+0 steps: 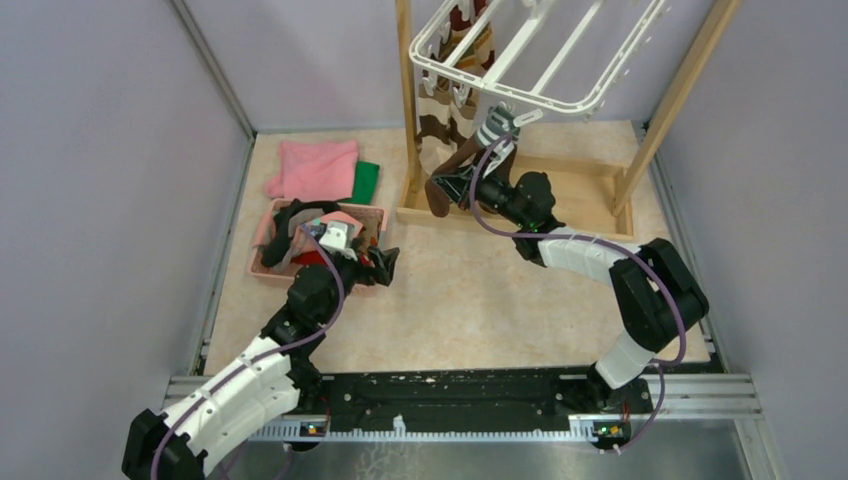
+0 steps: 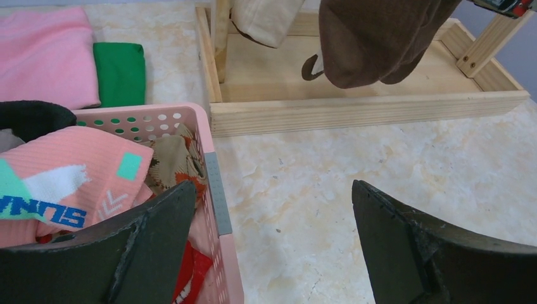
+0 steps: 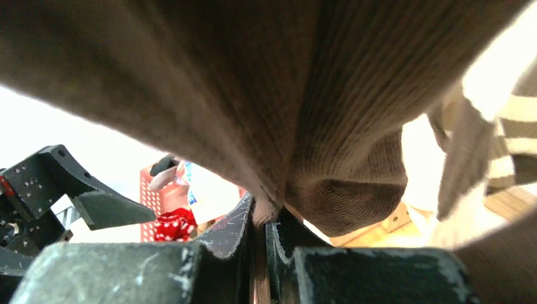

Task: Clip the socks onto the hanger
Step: Rotate the hanger.

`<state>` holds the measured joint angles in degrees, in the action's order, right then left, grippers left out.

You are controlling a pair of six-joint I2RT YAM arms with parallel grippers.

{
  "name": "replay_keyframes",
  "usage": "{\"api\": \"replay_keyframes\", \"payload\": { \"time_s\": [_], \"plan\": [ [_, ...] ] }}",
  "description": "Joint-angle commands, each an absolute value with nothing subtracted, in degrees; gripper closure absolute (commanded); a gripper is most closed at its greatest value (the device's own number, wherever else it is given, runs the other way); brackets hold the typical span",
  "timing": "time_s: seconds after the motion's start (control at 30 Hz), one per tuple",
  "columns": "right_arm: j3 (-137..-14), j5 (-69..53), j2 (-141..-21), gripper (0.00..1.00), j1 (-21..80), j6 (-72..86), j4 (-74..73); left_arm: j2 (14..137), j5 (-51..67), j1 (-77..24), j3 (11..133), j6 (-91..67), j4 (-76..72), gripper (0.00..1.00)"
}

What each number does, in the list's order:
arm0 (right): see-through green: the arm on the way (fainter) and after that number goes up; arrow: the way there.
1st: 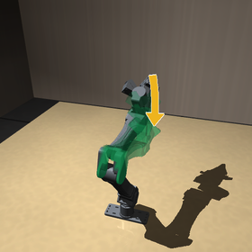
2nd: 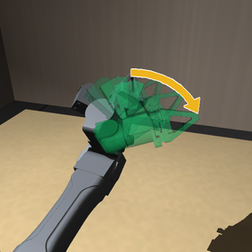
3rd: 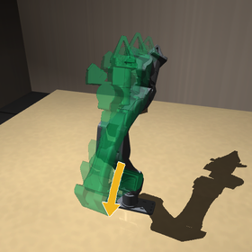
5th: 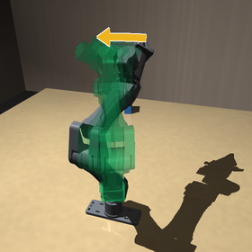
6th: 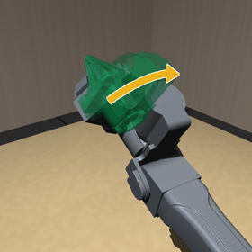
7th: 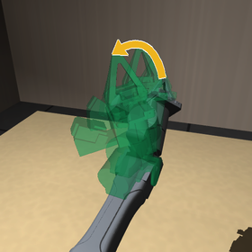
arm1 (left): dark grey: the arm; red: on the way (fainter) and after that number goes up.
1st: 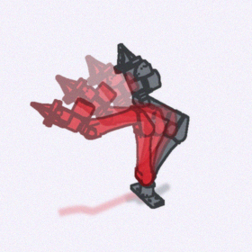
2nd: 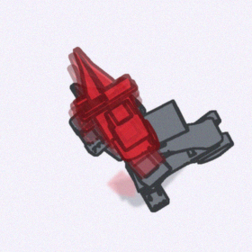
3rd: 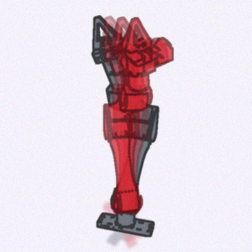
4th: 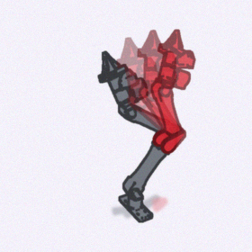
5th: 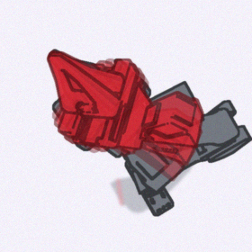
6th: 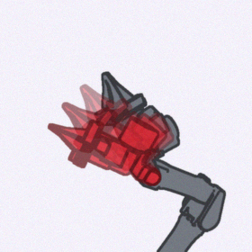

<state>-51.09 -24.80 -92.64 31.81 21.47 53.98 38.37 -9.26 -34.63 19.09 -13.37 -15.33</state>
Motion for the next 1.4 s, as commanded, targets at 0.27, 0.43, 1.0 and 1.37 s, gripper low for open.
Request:
{"api": "replay_keyframes", "payload": {
  "time_s": [0.27,0.43,1.0,1.37],
  "plan": [
    [-57.51,-24.25,-94.81,0.93,35.85,17.91,50.13,35.21,-10.48,-34.47,18.28,-13.18,-14.76,0.02],
    [-52.31,-23.46,-87.89,0.81,35.68,14.82,47.31,34.89,-9.51,-34.5,18.24,-14.11,-14.9,0.02],
    [-37.31,-17.54,-62.61,0.42,31.68,8.98,38.48,58.73,-1.32,-29.96,37.48,-16.4,-35.17,0.36],
    [-36.23,-12.4,-63.48,0.51,28.39,11.68,41.6,86.09,8.29,-26.85,66.54,-20.44,-37.43,0.55]
  ]
}}
